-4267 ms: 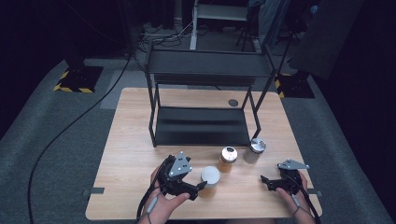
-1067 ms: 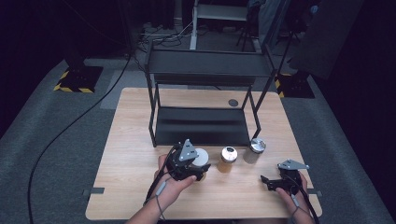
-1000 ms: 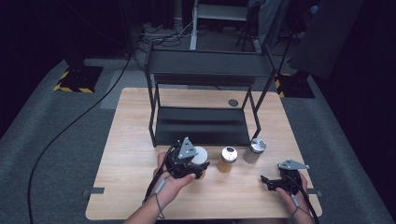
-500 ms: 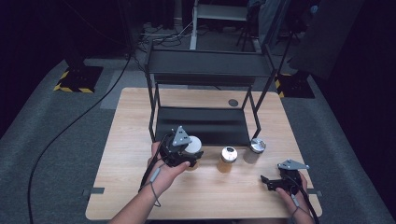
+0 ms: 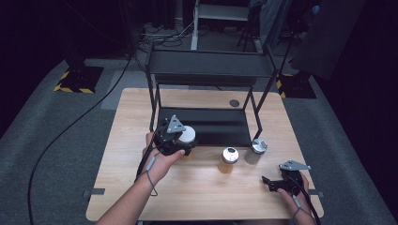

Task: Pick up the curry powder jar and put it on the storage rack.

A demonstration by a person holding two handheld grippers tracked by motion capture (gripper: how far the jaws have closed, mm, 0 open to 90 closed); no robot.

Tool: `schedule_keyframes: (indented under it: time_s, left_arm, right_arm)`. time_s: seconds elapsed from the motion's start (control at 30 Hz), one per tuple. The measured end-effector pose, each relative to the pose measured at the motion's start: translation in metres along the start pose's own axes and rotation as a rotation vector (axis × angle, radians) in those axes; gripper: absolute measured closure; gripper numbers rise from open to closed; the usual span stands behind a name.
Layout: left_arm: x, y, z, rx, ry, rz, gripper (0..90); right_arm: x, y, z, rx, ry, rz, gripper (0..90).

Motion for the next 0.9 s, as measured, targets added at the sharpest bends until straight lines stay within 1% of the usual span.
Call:
schedule_keyframes:
  time_s: [0.23,0.27,0.3,0.37,0.5,0.6,0.7,0.77,0.87,0.9]
  left_arm:
    - [0.011,-0.004,0.007,0.017,0.013,0.018,33.8]
    - [0.014,-0.006,0.009,0.02,0.016,0.029,33.7]
    - [0.014,-0.006,0.009,0.02,0.016,0.029,33.8]
    - [0.018,-0.009,0.01,0.022,0.019,0.043,33.7]
    - [0.025,-0.016,0.009,0.031,0.046,0.062,33.8]
    - [0.034,-0.023,0.01,0.045,0.064,0.077,33.7]
    - [0.04,-0.028,0.011,0.06,0.067,0.101,33.7]
    - [0.043,-0.032,0.011,0.062,0.075,0.118,33.7]
    - [0.048,-0.037,0.012,0.066,0.088,0.13,33.7]
    - [0.05,-0.038,0.012,0.072,0.084,0.134,33.7]
  right_arm:
    - [0.0,0.0,0.0,0.0,0.0,0.0,3.0]
    - [0.0,0.0,0.0,0.0,-0.001,-0.001,3.0]
    - [0.0,0.0,0.0,0.0,-0.001,-0.001,3.0]
    - [0.0,0.0,0.0,0.0,-0.001,-0.002,3.0]
    - [0.0,0.0,0.0,0.0,-0.001,-0.002,3.0]
    - [0.0,0.0,0.0,0.0,-0.001,-0.002,3.0]
    - [0.0,0.0,0.0,0.0,-0.002,-0.002,3.0]
    - [0.0,0.0,0.0,0.0,-0.001,-0.002,3.0]
    - [0.0,0.0,0.0,0.0,-0.002,-0.002,3.0]
    - [0.0,0.0,0.0,0.0,-0.003,-0.003,3.0]
Point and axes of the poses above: each handheld gripper's, and its own axes: y roughly backward along the jaws, z roughly out of its top, x roughly to its left, the point moved 9 cm from there along -y, roughly forward along the jaws, and after that the axes turned 4 degrees about z, right-handed, at the moved point
